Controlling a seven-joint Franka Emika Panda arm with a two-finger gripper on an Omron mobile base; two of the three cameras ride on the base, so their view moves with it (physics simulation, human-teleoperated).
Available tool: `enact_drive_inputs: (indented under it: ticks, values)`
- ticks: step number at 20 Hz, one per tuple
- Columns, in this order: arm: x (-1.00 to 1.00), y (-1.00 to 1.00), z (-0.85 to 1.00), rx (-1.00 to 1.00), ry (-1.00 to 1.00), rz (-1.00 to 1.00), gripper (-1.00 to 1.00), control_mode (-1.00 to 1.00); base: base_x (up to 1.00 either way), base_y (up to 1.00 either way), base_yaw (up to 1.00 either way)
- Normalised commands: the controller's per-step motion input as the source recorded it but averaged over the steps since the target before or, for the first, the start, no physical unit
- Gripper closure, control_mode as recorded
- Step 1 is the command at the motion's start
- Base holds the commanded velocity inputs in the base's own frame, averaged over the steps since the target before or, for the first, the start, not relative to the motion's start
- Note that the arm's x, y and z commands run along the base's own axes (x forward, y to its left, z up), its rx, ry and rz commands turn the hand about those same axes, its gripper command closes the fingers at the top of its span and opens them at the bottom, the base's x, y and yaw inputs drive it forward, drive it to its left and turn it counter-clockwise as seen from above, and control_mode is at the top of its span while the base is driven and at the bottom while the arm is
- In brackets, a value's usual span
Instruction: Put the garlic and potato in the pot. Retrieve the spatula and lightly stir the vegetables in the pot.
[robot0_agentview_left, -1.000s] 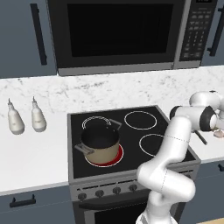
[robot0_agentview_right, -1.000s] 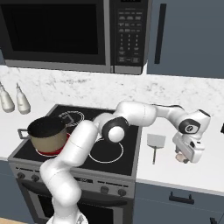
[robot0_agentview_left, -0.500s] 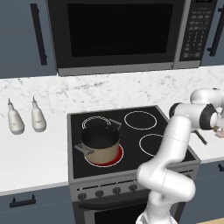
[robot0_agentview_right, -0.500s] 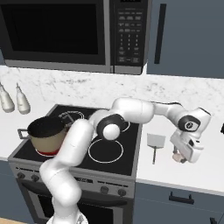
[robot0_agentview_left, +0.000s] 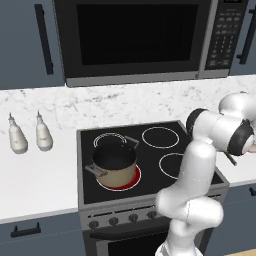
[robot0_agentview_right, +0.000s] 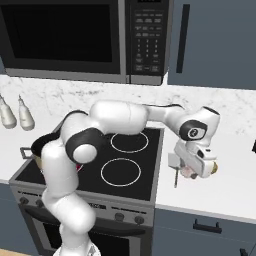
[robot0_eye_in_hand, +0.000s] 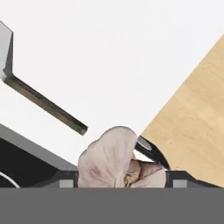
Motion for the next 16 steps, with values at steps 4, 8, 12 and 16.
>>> enact_drive_inputs:
  ticks: [4,8,12,16]
  values:
    - [-0.11,1.0,0.34,-0.14,-0.06,0.24,1.0,-1.0,0.0,0.0,0.0]
    - [0.0,1.0,0.44,-0.11,-0.03,0.26,1.0,-1.0,0.0,0.0,0.0]
    - [0.0,1.0,0.55,-0.1,0.0,0.27,1.0,-1.0,0.0,0.0,0.0]
    - [0.01,1.0,0.45,-0.03,0.01,0.32,1.0,-1.0,0.0,0.0,0.0]
